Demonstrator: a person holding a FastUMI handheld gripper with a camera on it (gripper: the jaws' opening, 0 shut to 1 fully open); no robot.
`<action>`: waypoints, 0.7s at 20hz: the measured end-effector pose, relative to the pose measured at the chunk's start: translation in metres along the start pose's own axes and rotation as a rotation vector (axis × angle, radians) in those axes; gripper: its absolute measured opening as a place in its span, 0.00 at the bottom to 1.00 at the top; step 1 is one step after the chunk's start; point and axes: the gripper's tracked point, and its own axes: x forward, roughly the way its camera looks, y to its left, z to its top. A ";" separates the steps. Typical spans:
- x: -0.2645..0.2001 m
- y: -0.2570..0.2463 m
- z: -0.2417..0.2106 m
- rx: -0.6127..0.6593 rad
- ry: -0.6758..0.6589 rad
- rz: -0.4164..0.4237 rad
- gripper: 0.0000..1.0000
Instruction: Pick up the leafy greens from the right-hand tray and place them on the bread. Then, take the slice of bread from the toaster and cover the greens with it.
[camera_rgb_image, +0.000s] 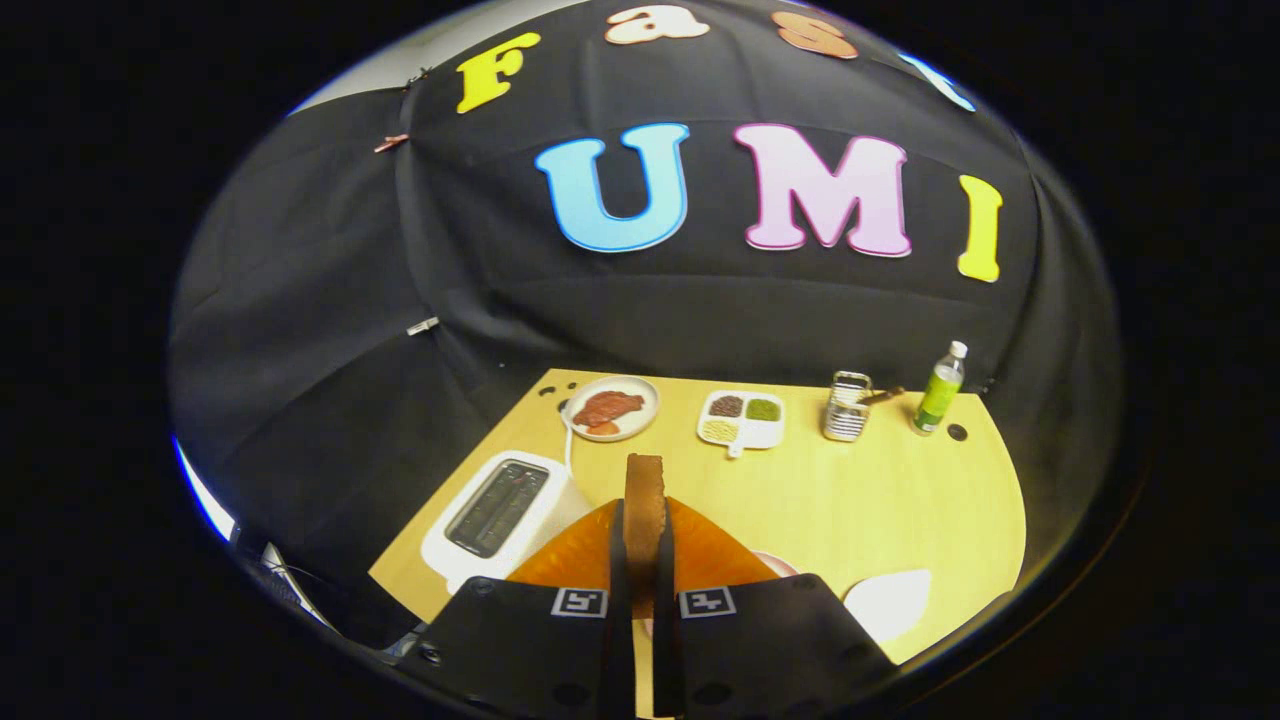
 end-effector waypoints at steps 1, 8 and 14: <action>0.001 -0.017 -0.014 0.002 0.016 -0.025 0.11; 0.032 -0.068 -0.098 0.140 0.096 -0.091 0.11; 0.066 -0.044 -0.127 0.197 0.140 -0.019 0.11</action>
